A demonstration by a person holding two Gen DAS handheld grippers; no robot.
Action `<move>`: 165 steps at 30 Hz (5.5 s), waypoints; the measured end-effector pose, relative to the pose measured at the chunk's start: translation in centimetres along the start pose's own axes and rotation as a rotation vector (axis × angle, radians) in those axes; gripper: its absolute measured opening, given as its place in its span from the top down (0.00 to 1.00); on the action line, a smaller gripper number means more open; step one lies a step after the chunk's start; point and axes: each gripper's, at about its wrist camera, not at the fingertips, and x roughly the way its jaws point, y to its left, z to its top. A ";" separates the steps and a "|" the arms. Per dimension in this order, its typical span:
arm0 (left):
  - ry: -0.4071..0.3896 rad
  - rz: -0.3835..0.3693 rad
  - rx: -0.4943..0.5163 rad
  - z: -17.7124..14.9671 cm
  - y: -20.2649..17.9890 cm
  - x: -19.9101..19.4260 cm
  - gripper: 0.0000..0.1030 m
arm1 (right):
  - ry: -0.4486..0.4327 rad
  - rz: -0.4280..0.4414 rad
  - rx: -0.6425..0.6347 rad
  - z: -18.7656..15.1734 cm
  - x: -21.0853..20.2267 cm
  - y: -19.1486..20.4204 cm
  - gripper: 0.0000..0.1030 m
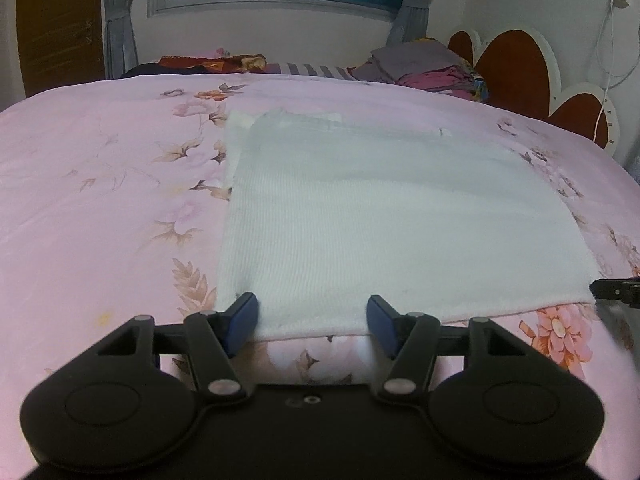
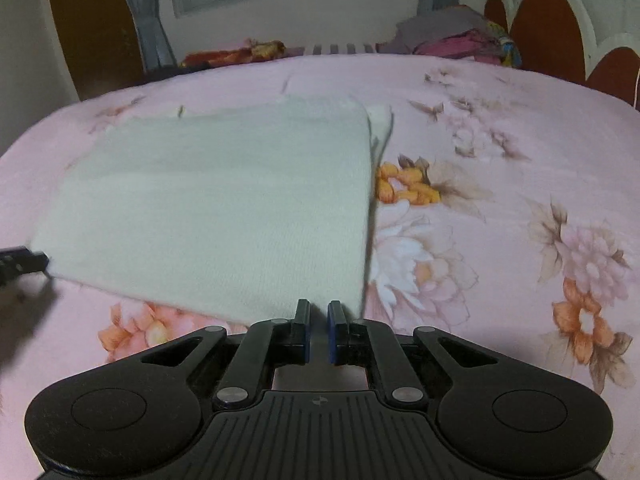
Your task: Fold small clothes
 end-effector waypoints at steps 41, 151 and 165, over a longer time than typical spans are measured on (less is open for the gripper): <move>-0.152 -0.230 -0.838 -5.0 4.4 -0.4 0.54 | -0.214 0.079 0.136 0.7 -5.0 0.1 0.87; 0.025 -0.301 -0.011 9.9 -12.4 8.1 0.72 | -0.017 0.294 0.210 9.8 5.2 -6.7 0.95; -0.043 -0.332 -0.024 14.8 -9.1 11.4 0.68 | -0.059 0.353 0.374 15.4 10.7 -11.8 0.65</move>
